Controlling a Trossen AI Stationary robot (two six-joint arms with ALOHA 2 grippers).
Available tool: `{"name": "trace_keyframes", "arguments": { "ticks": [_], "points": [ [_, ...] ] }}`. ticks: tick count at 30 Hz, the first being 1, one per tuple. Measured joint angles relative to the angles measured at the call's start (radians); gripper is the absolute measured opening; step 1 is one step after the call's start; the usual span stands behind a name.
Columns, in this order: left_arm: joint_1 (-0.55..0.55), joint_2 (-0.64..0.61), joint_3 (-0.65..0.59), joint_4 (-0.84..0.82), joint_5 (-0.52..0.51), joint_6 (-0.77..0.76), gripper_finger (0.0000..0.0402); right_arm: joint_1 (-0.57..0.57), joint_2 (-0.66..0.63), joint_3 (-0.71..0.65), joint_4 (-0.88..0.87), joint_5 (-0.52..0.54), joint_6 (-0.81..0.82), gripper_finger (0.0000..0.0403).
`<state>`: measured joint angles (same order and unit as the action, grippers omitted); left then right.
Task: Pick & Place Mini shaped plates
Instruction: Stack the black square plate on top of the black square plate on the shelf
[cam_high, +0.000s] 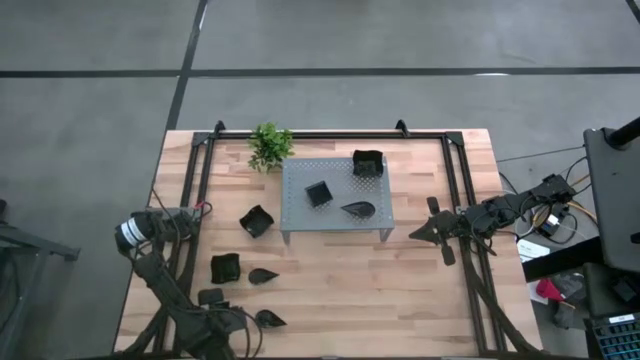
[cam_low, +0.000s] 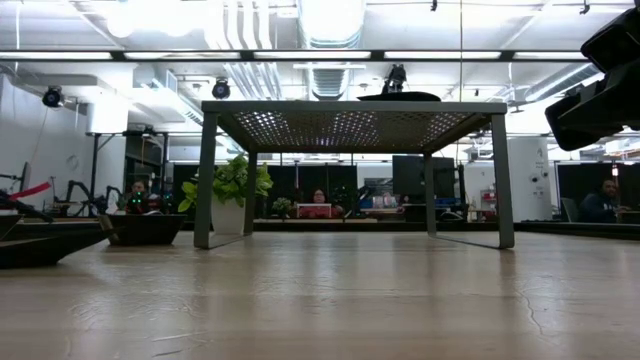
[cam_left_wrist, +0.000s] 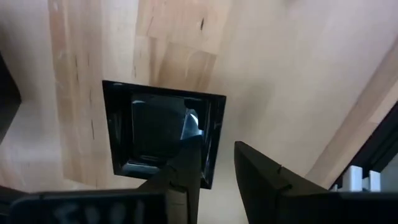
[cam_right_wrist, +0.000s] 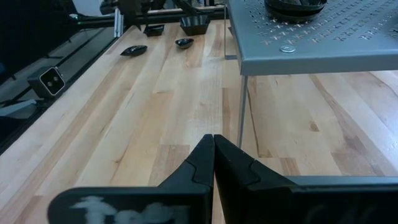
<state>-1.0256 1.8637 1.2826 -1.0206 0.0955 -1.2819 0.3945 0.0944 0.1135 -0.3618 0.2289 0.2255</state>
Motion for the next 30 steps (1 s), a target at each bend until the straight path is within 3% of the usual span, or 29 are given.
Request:
{"name": "trace_keyframes", "arguments": {
  "ticks": [7,14,20,30],
  "points": [
    [0.003,0.000,-0.035,0.010,0.004,-0.002,0.0085,0.000,0.000,0.000,0.000,0.000,0.000,0.0009],
    [0.024,0.000,-0.032,0.012,0.069,0.005,0.0013,0.000,0.000,0.000,0.000,0.000,0.000,0.0009],
    [0.036,0.000,0.053,-0.047,0.053,0.006,0.0002,0.000,0.000,0.000,0.000,0.000,0.000,0.0009],
    [0.057,0.000,0.322,-0.325,-0.198,-0.023,0.0000,0.000,0.000,0.000,0.000,0.000,0.000,0.0009]
  ]
}}
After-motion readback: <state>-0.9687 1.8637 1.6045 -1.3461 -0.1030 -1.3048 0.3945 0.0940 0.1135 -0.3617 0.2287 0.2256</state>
